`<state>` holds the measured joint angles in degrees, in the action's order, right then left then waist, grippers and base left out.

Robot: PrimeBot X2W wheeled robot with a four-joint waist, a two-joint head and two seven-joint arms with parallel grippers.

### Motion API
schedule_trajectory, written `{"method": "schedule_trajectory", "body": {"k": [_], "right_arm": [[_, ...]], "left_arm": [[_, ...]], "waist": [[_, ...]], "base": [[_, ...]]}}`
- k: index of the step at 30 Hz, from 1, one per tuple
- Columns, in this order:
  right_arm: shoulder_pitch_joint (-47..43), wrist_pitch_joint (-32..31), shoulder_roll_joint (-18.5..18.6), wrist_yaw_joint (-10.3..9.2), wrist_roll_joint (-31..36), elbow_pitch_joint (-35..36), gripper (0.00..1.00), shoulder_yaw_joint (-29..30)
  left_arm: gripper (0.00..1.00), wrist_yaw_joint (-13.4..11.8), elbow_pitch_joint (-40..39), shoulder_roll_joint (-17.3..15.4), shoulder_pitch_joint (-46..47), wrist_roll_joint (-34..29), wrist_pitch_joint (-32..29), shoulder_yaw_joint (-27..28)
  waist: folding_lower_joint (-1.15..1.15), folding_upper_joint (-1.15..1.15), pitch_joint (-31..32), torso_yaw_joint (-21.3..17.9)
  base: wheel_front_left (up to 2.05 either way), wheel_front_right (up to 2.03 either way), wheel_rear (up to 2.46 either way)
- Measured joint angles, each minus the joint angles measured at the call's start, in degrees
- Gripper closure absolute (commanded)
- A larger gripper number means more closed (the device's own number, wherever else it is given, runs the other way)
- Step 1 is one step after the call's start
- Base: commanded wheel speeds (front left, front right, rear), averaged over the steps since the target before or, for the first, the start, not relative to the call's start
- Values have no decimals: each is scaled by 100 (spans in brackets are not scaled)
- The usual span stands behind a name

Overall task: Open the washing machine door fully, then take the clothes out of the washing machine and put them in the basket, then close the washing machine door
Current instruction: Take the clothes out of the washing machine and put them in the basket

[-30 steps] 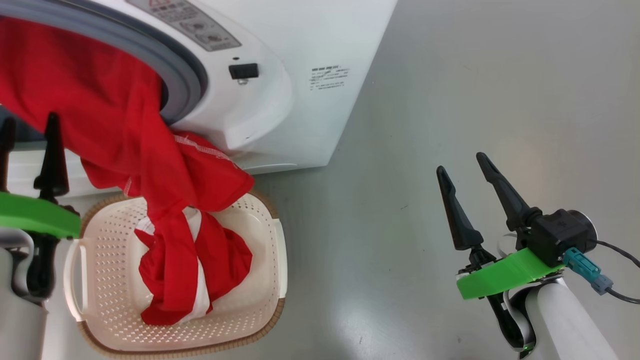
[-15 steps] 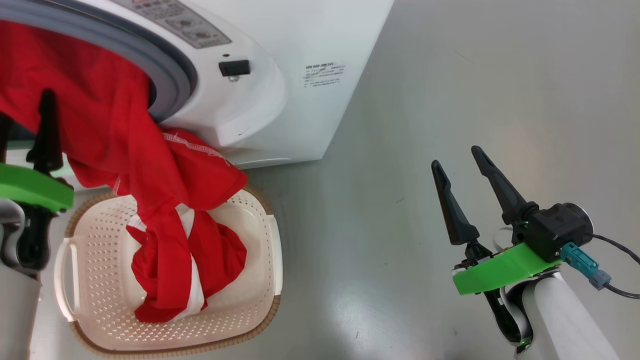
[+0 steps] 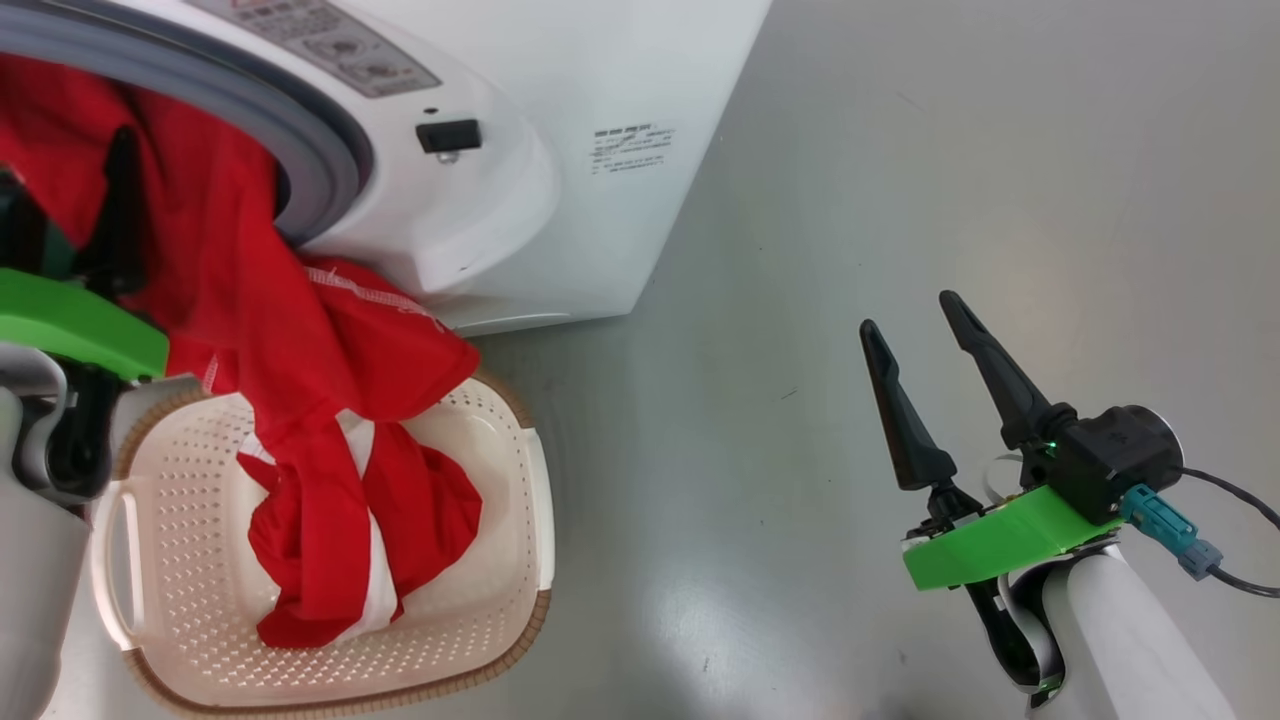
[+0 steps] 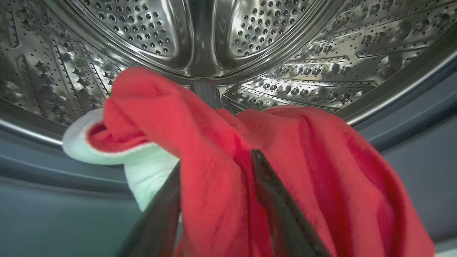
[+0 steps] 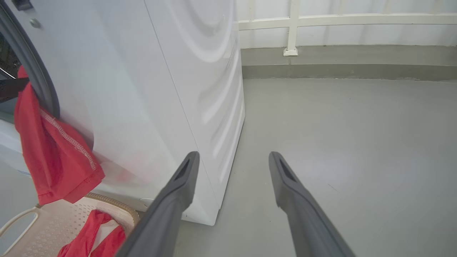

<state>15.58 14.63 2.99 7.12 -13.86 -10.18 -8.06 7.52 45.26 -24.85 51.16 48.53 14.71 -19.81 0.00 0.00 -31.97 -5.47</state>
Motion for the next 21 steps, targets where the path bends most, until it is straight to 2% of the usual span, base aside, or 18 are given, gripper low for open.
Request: {"method": "schedule_trajectory", "body": {"k": [1, 3, 15, 21], "right_arm": [[0, 0, 0, 0, -22, 0, 0, -1], [0, 0, 0, 0, -26, 3, 0, -2], [-1, 0, 1, 0, -25, 3, 0, 7], [-6, 0, 0, 0, -24, 0, 0, 14]], "left_arm": [[61, 0, 9, -4, 19, 5, 0, -42], [100, 0, 21, -10, 62, 5, 0, -81], [100, 0, -325, 11, 23, -93, 0, -49], [100, 0, -871, 90, -561, -307, 0, 252]], "waist": [[0, 0, 1, -9], [0, 0, 4, -25], [0, 0, 77, 15], [0, 0, 176, 83]], "base": [[0, 0, 0], [0, 0, 0], [0, 0, 0], [0, 0, 0]]}}
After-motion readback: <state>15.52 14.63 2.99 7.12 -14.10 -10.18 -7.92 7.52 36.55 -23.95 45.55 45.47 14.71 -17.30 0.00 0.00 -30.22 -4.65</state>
